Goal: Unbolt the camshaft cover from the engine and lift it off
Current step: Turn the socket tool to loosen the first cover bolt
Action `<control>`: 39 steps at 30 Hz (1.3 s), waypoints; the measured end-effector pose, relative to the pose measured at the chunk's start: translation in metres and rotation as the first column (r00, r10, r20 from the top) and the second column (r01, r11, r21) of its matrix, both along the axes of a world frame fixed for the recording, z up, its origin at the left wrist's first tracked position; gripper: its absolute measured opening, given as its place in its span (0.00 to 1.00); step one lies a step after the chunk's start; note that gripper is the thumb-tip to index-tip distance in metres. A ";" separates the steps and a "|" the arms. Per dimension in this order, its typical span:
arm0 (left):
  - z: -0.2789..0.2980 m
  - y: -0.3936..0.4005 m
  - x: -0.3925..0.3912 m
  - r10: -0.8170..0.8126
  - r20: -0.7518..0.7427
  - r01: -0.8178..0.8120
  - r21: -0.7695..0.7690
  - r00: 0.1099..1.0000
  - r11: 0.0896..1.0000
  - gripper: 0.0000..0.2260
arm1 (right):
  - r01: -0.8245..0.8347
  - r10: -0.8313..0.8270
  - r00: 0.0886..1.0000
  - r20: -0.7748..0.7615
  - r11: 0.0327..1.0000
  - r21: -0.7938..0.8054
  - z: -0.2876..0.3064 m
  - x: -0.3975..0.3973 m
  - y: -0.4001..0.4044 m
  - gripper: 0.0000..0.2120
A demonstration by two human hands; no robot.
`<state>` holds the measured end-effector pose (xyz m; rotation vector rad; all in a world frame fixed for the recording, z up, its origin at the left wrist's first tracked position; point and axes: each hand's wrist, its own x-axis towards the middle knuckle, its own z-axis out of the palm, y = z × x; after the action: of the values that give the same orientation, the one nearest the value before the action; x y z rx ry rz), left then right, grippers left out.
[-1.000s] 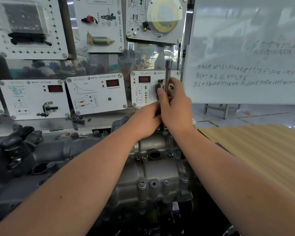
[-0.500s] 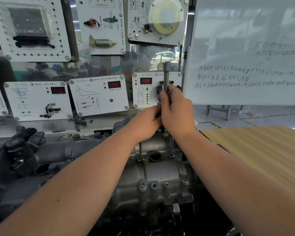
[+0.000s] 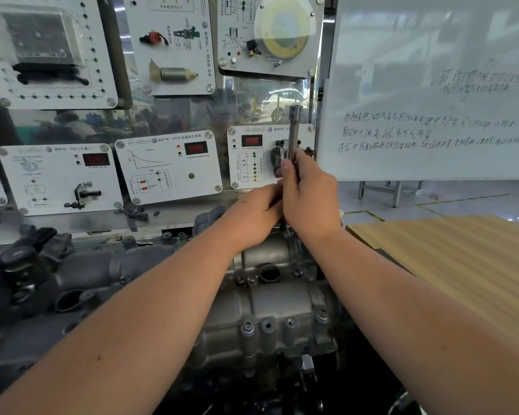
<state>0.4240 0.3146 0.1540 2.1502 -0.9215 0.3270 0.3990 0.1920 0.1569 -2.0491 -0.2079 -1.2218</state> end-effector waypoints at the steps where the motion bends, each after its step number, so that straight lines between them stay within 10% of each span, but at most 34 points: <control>1: 0.000 0.000 -0.001 -0.004 0.002 0.004 0.001 1.000 1.000 0.12 | 0.000 0.000 1.000 -0.006 1.000 0.011 0.000 -0.001 0.001 0.12; 39: 0.000 0.000 0.001 0.020 0.007 -0.020 0.000 1.000 1.000 0.09 | -0.024 0.025 1.000 0.018 0.999 -0.046 -0.004 0.004 0.003 0.10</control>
<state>0.4252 0.3150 0.1536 2.1605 -0.9038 0.3445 0.4026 0.1950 0.1529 -2.0691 -0.2713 -1.2318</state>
